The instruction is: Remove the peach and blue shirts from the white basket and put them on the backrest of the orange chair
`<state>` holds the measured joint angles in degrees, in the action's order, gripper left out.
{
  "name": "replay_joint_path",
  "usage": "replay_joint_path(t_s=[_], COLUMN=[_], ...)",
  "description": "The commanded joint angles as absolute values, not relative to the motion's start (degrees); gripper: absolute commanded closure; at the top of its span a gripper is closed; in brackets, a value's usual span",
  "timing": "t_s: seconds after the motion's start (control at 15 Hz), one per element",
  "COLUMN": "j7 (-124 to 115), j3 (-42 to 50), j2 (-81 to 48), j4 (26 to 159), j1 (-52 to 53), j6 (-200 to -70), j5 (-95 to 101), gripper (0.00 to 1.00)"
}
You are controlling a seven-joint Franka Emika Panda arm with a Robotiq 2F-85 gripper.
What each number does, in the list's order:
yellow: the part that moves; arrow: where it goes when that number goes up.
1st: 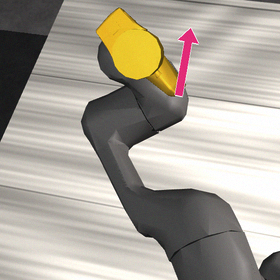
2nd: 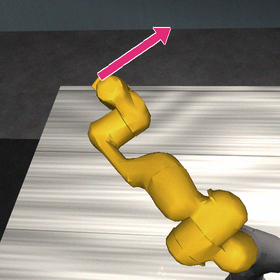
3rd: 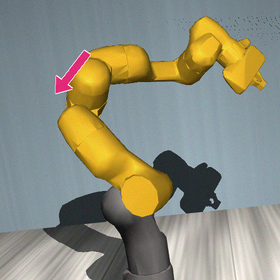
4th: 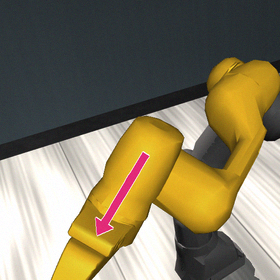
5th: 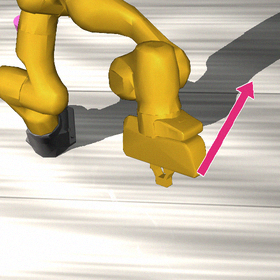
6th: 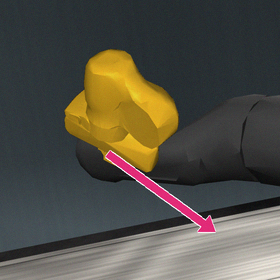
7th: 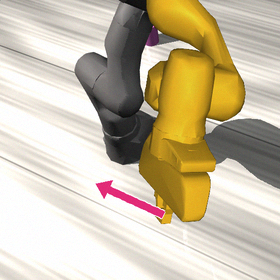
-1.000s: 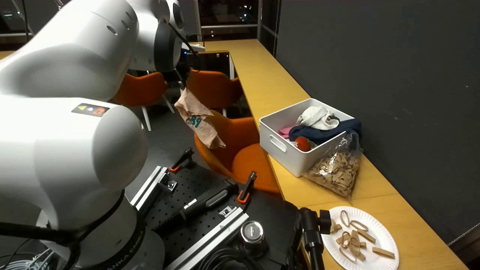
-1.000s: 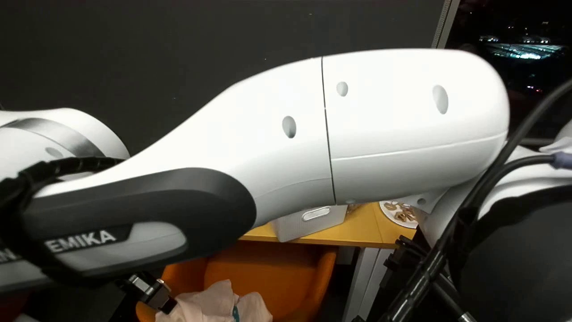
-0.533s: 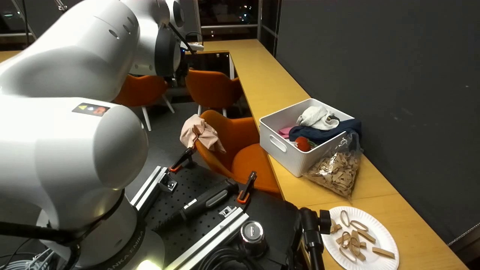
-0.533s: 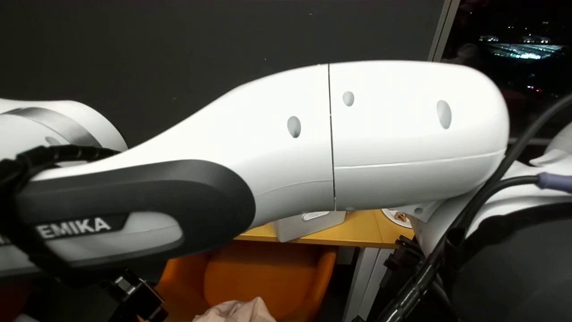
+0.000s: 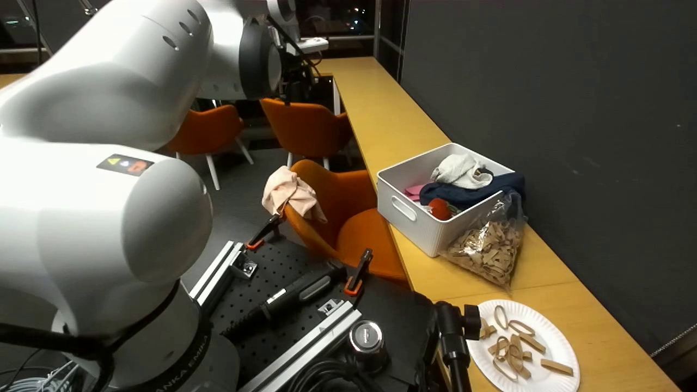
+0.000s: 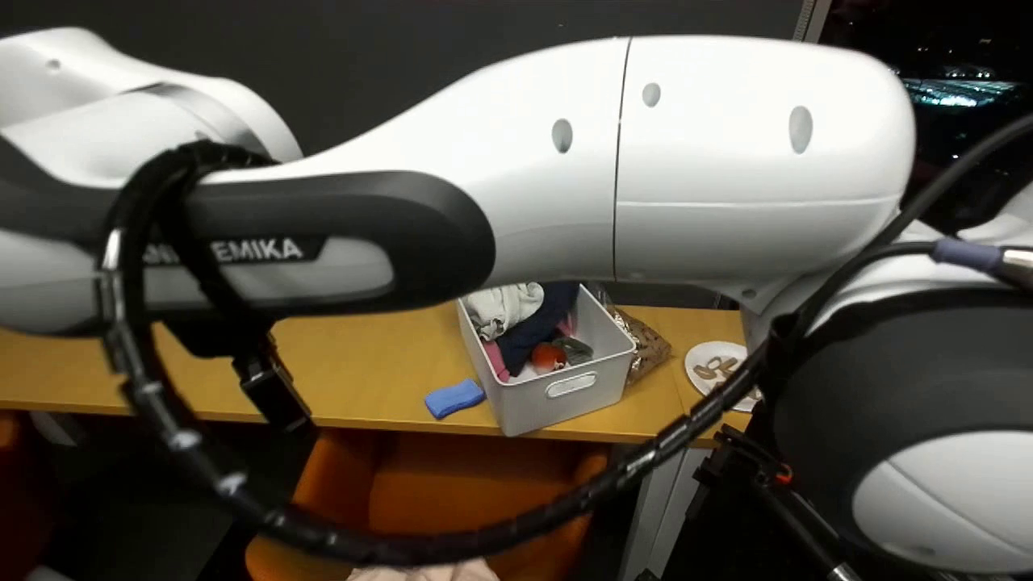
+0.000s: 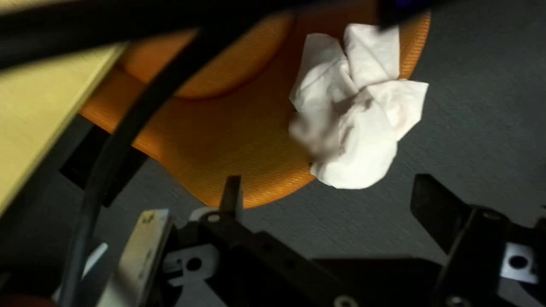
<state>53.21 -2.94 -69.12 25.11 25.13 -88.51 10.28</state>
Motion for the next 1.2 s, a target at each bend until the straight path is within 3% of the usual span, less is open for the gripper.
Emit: replay_joint_path(t_s=[0.0,0.6,1.13], j7=[48.55,39.3,23.38], j3=[-0.79,0.3,0.34], j2=[-66.19,-61.61,-68.77], j4=[25.19,25.44,23.88], j1=[20.12,0.6,-9.49], j6=[-90.49,-92.94,-98.31], j5=[10.38,6.91,2.62], gripper=[0.0,0.0,0.0])
